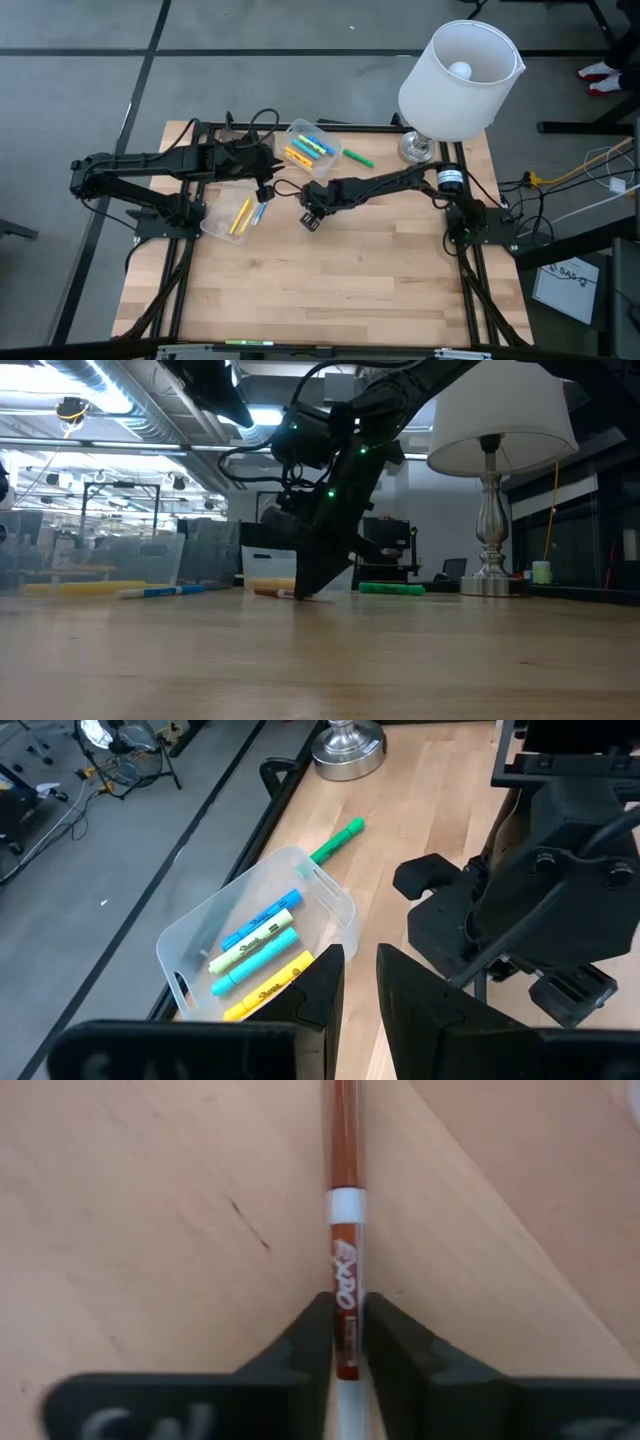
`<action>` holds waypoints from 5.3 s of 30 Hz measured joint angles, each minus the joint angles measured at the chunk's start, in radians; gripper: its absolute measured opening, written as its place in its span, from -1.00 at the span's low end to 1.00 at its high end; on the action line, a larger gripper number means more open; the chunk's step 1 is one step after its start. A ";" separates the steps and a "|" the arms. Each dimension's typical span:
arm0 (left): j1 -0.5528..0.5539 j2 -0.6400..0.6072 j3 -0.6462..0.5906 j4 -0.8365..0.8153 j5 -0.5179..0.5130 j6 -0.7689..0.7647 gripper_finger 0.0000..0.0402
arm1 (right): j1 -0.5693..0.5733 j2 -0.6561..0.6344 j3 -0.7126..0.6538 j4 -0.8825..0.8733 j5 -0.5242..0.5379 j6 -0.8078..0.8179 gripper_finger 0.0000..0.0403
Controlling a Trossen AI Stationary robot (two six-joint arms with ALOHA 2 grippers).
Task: Pick & Place Markers
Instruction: Put the brown marker into the black bin
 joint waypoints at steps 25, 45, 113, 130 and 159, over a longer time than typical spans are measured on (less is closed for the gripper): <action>0.000 -0.208 0.000 -0.059 -0.028 -0.146 -0.71 | -0.026 -0.040 -0.005 0.041 -0.155 -0.035 -0.87; 0.000 -0.369 0.000 -0.011 -0.052 -0.236 -0.71 | -0.049 -0.058 -0.003 0.314 -0.325 0.033 -0.87; -0.252 -0.088 0.001 -0.559 0.701 -0.133 -0.52 | -0.060 -0.132 0.253 -0.304 -0.459 -0.412 -0.90; -0.708 0.097 0.001 -0.558 0.708 -0.220 -0.39 | 0.009 -0.135 0.253 -0.477 -0.451 -0.401 -0.92; -1.120 0.324 -0.100 -0.063 0.461 -0.536 -0.31 | 0.008 -0.198 0.253 -0.434 -0.382 0.040 -0.89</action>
